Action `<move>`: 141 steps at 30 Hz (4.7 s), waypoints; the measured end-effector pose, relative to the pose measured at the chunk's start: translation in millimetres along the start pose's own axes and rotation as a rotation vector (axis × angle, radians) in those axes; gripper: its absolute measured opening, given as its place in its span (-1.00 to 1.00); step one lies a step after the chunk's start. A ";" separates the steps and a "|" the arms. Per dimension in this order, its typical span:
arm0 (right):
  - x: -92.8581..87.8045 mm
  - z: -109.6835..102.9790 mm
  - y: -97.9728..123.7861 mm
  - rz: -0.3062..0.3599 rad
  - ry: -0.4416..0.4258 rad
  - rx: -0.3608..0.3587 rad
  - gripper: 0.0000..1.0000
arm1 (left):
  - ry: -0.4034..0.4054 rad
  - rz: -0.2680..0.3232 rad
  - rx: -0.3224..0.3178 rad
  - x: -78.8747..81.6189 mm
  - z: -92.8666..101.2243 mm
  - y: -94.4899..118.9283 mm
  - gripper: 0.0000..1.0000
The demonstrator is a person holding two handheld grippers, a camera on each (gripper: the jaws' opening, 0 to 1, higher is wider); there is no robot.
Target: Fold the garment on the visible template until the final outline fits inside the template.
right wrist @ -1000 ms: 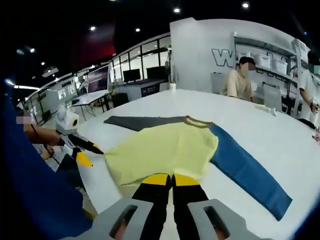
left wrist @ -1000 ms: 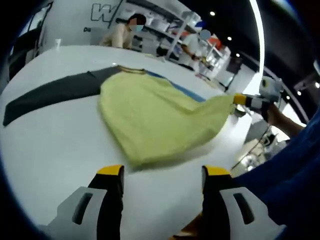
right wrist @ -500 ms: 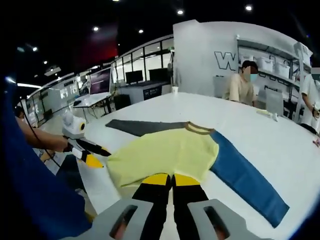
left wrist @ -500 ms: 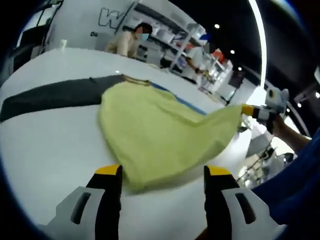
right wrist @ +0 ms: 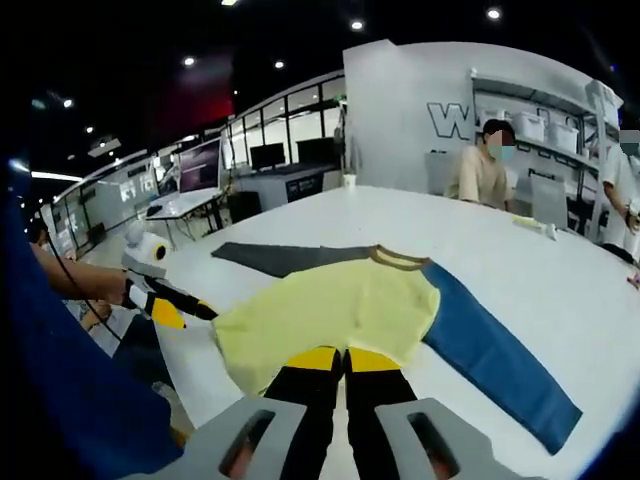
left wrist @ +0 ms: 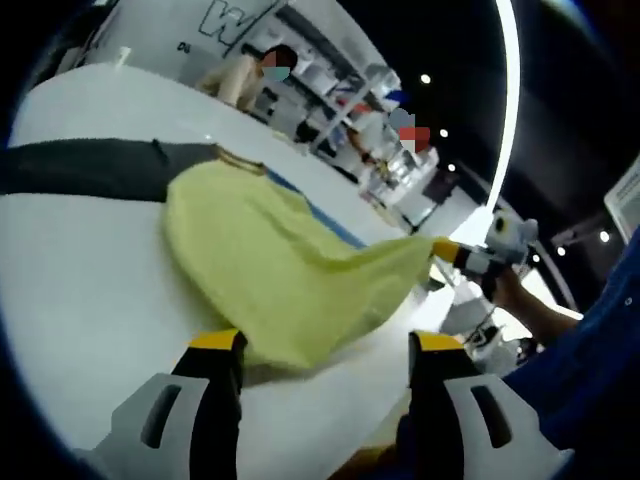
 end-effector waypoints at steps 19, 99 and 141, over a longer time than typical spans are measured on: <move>7.1 1.8 -0.6 0.008 0.004 -0.002 -1.00 | -0.049 -0.106 0.134 -20.9 -35.2 3.1 0.34; 12.6 9.6 2.7 0.022 0.004 -0.010 -1.00 | -0.305 -0.215 0.079 -46.3 -23.8 -13.6 -0.33; 17.5 20.1 7.3 0.058 -0.052 -0.036 -1.00 | -0.158 -0.175 0.146 73.6 -2.2 -8.1 -0.99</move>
Point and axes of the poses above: the point that each gripper's makers call its tool centre point, and the gripper's own axes: y roughly backward along the fingers, z roughly to its right, x roughly out of its top, the point moved 4 cm from there along y, roughly backward along the fingers, and after that the axes turned 4 degrees about x, right-handed, at the moved point
